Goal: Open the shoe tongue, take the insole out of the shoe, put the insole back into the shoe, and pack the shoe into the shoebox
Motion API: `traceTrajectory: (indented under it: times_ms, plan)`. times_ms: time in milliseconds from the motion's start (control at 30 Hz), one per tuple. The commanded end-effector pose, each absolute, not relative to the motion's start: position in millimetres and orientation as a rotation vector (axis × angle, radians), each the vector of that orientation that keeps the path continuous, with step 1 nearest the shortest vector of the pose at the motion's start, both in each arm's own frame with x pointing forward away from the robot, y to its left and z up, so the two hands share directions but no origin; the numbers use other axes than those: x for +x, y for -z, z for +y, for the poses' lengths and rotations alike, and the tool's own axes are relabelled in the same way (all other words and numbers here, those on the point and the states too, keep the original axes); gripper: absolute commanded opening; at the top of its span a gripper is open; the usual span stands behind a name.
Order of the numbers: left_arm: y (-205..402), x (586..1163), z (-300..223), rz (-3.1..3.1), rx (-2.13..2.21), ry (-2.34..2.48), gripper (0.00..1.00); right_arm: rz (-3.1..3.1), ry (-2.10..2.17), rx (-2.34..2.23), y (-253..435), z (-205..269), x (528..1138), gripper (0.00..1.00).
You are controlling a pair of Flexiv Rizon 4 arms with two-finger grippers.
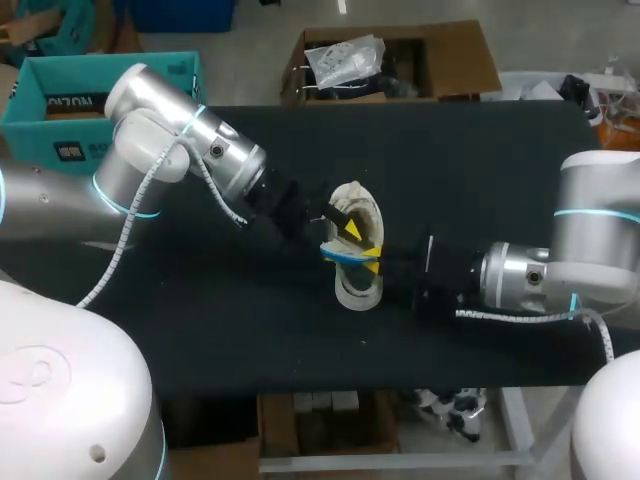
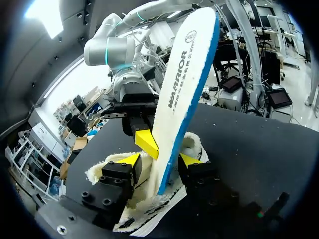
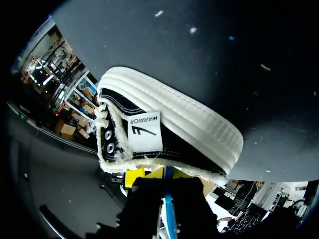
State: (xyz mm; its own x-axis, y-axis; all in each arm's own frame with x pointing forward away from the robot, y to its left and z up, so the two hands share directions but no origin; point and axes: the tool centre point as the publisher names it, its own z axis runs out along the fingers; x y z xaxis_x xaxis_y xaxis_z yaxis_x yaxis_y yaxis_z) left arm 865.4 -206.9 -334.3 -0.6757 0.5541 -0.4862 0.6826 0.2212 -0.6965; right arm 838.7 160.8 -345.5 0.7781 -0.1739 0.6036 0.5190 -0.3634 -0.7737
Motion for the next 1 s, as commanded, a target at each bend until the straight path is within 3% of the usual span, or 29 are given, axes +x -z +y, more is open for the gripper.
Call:
traceTrajectory:
  times_ms: [33, 167, 233, 267, 367, 567, 600, 633, 667, 700, 733, 867, 933, 1000]
  plan:
    - [325, 853, -200, 2.314, 1.203, 1.465, 0.49, -0.263, 0.746, -1.795, 351, 160, 841, 0.00]
    - [321, 845, -202, 2.295, 1.241, 1.498, 0.50, -0.254, 0.750, -1.790, 352, 158, 841, 0.00]
    - [321, 842, -203, 2.295, 1.249, 1.496, 0.45, -0.253, 0.750, -1.790, 352, 158, 842, 0.00]
    - [321, 841, -204, 2.293, 1.254, 1.493, 0.40, -0.250, 0.750, -1.789, 353, 157, 842, 0.00]
    - [321, 840, -206, 2.295, 1.261, 1.477, 0.00, -0.245, 0.752, -1.789, 354, 157, 841, 0.00]
    - [322, 840, -204, 2.301, 1.254, 1.470, 0.00, -0.233, 0.760, -1.788, 353, 154, 838, 0.00]
    - [322, 841, -203, 2.305, 1.252, 1.469, 0.06, -0.232, 0.761, -1.788, 353, 154, 838, 0.00]
    - [323, 841, -203, 2.312, 1.250, 1.467, 0.20, -0.231, 0.762, -1.788, 353, 153, 838, 0.00]
    - [323, 841, -202, 2.316, 1.250, 1.463, 0.24, -0.230, 0.762, -1.787, 353, 153, 838, 0.00]
    - [324, 841, -202, 2.317, 1.248, 1.462, 0.18, -0.229, 0.762, -1.787, 353, 153, 838, 0.00]
    - [324, 841, -202, 2.317, 1.244, 1.461, 0.00, -0.229, 0.761, -1.786, 353, 153, 838, 0.00]
    - [326, 842, -201, 2.323, 1.235, 1.448, 0.00, -0.236, 0.758, -1.778, 352, 154, 838, 0.00]
    - [327, 842, -202, 2.326, 1.236, 1.444, 0.00, -0.252, 0.763, -1.776, 347, 157, 833, 0.30]
    - [328, 841, -203, 2.326, 1.238, 1.439, 0.00, -0.262, 0.768, -1.786, 342, 161, 829, 0.36]
